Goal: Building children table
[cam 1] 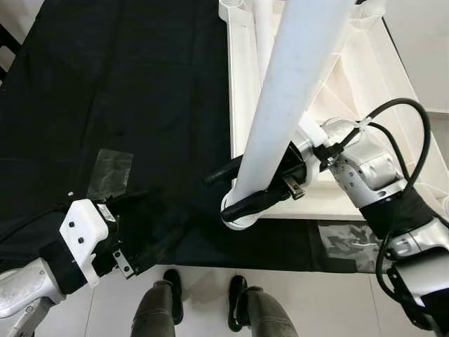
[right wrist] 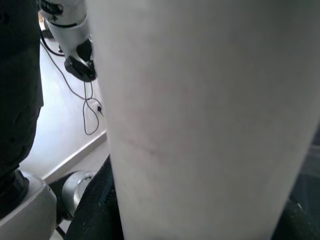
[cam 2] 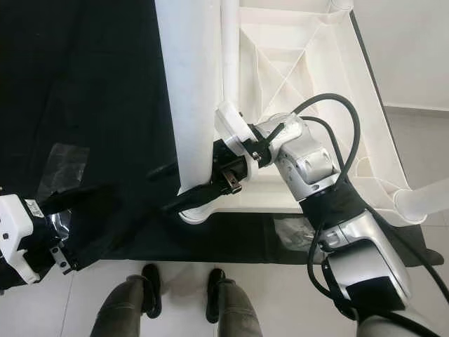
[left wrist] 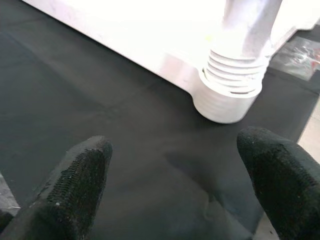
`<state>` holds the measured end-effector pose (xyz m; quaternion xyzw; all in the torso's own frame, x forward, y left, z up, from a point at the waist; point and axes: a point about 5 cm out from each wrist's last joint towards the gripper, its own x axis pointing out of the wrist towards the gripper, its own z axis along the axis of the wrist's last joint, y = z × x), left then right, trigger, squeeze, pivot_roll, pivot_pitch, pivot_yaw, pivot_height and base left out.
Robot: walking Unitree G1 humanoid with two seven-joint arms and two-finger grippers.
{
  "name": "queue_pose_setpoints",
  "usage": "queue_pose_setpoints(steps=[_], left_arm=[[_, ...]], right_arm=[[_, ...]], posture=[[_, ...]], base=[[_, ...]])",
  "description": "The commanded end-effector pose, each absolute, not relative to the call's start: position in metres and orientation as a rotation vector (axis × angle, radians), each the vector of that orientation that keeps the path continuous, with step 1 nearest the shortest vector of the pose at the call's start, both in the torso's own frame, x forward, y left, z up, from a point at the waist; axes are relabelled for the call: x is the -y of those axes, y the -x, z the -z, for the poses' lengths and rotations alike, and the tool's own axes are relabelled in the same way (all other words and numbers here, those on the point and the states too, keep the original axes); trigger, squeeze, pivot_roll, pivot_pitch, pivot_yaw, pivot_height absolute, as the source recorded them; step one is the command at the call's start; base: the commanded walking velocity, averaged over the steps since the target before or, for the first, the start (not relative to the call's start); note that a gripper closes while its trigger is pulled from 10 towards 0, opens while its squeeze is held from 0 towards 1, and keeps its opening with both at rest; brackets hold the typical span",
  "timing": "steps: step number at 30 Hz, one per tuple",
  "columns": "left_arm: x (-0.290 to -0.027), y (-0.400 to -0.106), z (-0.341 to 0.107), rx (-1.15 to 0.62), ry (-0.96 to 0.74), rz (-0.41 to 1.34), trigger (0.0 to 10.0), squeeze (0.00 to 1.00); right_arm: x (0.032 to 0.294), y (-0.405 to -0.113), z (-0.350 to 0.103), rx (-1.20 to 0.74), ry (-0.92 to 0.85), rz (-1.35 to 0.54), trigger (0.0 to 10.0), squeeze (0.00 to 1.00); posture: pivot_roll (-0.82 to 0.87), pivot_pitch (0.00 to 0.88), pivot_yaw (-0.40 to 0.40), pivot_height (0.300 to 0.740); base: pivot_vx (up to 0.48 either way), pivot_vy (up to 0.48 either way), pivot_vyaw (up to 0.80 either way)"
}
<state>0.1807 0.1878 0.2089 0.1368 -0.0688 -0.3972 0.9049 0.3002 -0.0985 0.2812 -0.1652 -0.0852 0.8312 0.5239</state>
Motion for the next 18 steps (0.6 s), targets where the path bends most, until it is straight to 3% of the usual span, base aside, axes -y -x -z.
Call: queue_pose_setpoints(steps=[1,18], left_arm=[[-0.1867,-0.1762,-0.2089,0.14,-0.282,0.846,10.0,0.0],[-0.1818,-0.1733,-0.2105,0.144,-0.274,0.865,10.0,0.0]], right_arm=[[0.1006,-0.3006,-0.2654,0.11,0.436,-1.997,10.0,0.0],[0.092,-0.2952,-0.2643,0.086,0.551,-2.072,10.0,0.0]], posture=[[0.11,0.444,-0.094,0.74],[0.12,0.448,-0.102,0.74]], base=[[0.0,0.0,0.0],[0.0,0.0,0.0]])
